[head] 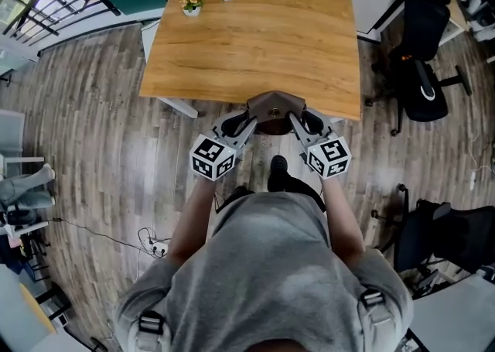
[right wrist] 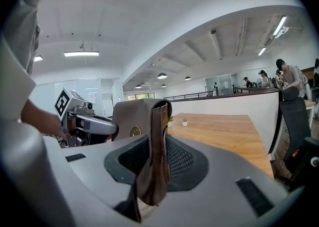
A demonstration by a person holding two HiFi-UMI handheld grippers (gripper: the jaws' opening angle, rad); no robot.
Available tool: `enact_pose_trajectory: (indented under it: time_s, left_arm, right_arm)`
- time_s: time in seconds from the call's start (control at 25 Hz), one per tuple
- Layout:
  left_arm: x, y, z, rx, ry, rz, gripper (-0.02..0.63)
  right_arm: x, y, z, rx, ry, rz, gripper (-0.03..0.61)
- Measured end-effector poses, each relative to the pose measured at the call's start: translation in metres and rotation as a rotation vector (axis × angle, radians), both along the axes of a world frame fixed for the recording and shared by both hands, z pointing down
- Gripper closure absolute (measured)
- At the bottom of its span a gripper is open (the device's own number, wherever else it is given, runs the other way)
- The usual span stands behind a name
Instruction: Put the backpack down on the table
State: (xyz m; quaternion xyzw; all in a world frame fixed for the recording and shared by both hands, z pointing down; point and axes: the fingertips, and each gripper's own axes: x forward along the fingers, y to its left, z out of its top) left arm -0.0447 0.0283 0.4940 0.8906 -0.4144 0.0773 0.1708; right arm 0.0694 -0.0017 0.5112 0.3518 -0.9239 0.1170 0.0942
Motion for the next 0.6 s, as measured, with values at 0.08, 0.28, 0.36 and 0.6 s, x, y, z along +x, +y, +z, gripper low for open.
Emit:
enact_pose_trajectory:
  time_s: [0.08,0.28,0.36,0.6]
  left_arm:
    - [-0.001,-0.006,-0.002,0.003,-0.006,-0.018,0.517]
    - [-0.001,-0.020,-0.004,0.005,-0.014,-0.062,0.517]
    - [0.002,-0.024,-0.003,0.004,-0.018,-0.076,0.517]
    - [0.009,-0.036,-0.001,0.002,-0.035,-0.105,0.517]
  right_arm:
    - [-0.001,-0.007,-0.001,0.008,0.002,-0.017,0.476]
    - [-0.003,-0.025,-0.004,0.022,-0.002,-0.059,0.476]
    - [-0.001,-0.032,-0.002,0.022,-0.005,-0.073,0.476]
    - [0.004,-0.047,0.000,0.026,-0.015,-0.108,0.477]
